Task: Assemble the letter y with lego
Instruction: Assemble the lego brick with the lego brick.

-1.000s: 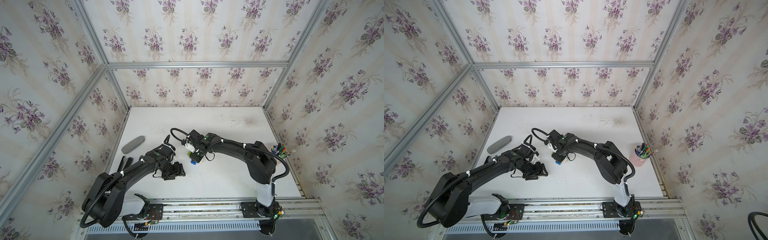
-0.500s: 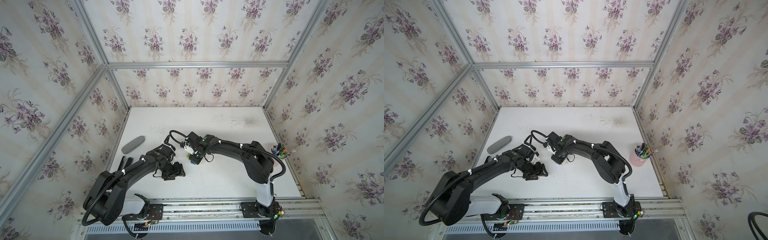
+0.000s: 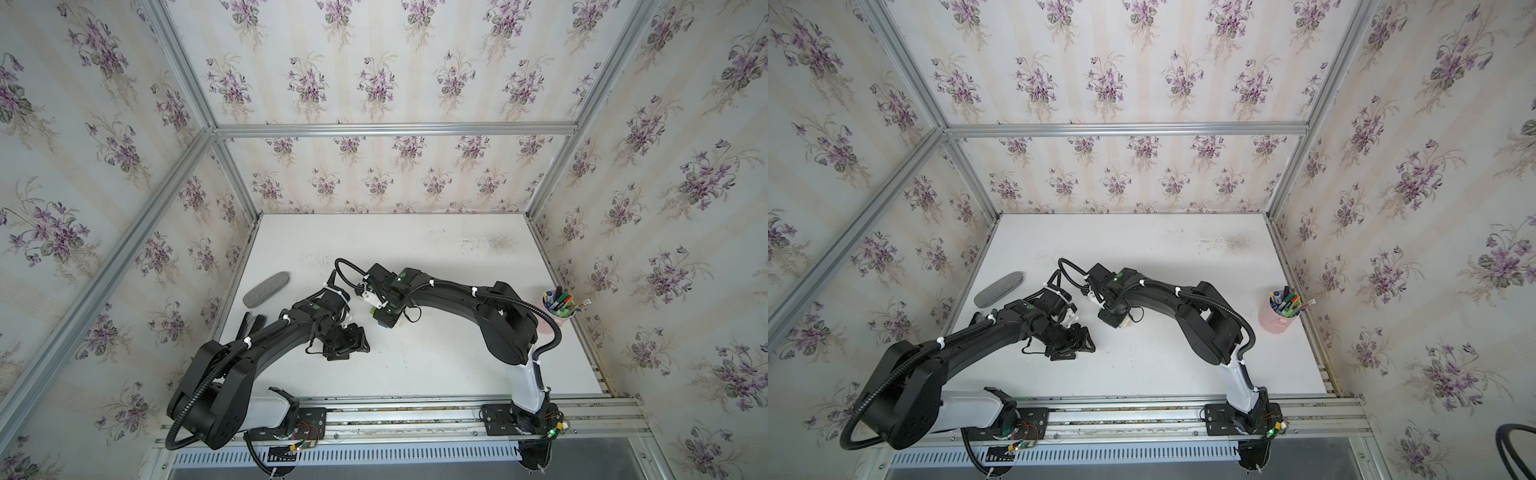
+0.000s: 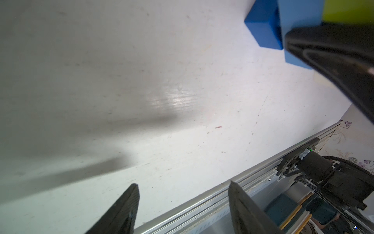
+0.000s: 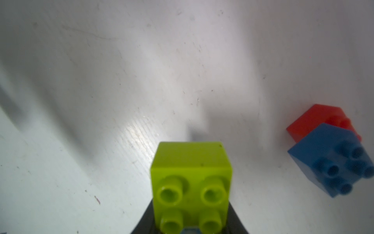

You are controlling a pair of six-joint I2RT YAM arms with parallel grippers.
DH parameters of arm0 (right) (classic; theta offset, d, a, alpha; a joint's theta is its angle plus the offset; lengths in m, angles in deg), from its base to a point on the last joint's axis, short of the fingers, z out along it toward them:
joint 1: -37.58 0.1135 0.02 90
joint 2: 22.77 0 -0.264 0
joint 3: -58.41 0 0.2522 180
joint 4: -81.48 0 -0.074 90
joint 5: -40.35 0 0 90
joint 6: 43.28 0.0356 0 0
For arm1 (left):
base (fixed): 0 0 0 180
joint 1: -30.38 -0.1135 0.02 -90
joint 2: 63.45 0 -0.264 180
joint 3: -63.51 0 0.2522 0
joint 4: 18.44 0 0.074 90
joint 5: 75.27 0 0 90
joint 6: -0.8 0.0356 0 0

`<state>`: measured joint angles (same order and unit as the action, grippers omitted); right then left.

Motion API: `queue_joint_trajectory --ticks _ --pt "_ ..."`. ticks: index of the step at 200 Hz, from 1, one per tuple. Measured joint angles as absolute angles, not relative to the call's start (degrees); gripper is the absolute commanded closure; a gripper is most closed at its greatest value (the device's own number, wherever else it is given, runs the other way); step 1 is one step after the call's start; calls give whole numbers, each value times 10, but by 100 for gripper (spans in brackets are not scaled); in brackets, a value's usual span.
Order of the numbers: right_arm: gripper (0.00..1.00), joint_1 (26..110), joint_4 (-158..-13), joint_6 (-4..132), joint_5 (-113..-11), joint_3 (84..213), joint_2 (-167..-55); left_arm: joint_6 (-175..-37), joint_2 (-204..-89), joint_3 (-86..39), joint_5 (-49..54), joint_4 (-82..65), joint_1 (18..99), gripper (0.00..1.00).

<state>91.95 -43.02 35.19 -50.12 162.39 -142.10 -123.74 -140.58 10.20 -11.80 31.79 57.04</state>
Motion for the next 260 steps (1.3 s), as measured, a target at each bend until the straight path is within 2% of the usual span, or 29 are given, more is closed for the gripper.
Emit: queue_joint_trajectory --ticks 196,260 --pt "74 924 -362 379 -485 1683 -1485 -1217 -1406 106 -130 318 556 29" --pt "73 879 -352 426 -487 1627 -1412 -1216 -1420 85 -131 319 554 29"
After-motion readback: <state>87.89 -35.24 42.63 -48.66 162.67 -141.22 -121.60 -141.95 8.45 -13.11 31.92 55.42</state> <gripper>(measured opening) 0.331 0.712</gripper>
